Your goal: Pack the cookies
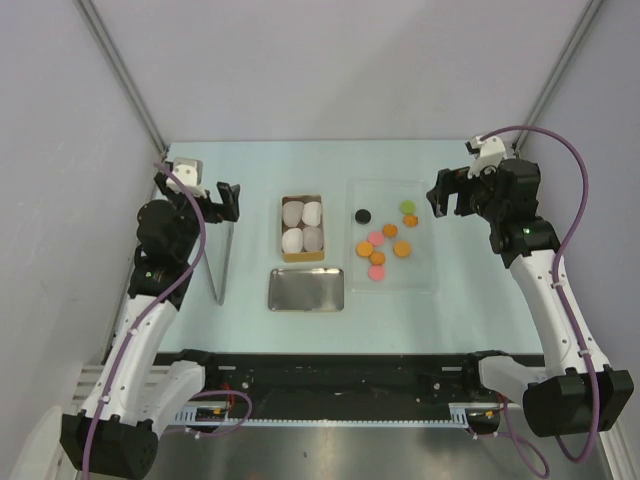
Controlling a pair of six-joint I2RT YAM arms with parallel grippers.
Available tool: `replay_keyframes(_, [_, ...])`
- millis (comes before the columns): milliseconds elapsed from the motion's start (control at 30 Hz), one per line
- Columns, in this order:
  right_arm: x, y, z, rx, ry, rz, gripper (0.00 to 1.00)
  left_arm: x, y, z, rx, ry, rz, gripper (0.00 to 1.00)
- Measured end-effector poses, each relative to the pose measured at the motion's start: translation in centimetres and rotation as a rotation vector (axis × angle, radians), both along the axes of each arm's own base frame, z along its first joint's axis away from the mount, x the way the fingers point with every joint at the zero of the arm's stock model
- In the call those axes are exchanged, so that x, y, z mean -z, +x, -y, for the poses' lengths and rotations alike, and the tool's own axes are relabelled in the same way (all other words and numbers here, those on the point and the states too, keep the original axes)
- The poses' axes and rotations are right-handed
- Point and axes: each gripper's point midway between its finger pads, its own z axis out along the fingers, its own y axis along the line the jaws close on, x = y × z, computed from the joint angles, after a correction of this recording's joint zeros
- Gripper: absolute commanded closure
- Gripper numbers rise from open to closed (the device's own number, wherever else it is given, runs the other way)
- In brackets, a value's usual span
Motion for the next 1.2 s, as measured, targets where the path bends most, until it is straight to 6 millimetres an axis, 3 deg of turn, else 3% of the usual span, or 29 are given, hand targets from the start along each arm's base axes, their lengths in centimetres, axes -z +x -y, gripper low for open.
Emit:
replay_keyframes(467, [0.2,0.0,0.0,-0.001,-0.001,-0.004,0.0,0.0,-0.1,-0.2,-0.009,0.008,0.004,0.0])
replay_keyframes(700, [0.2,0.0,0.0,-0.004,-0.008,-0.002,0.0,2.2,-0.3,-1.6,-0.074,0.061,-0.075,0.0])
replay_keyframes(833, [0.3,0.0,0.0,-0.006,-0.01,-0.002,0.0,5.5,-0.6,-2.7,-0.115,0.132,-0.155,0.0])
replay_keyframes(1200, [0.8,0.2,-0.3,-0.015,-0.01,-0.02,0.0,19.1,-1.0,-6.1,-0.137,0.274,-0.606,0.0])
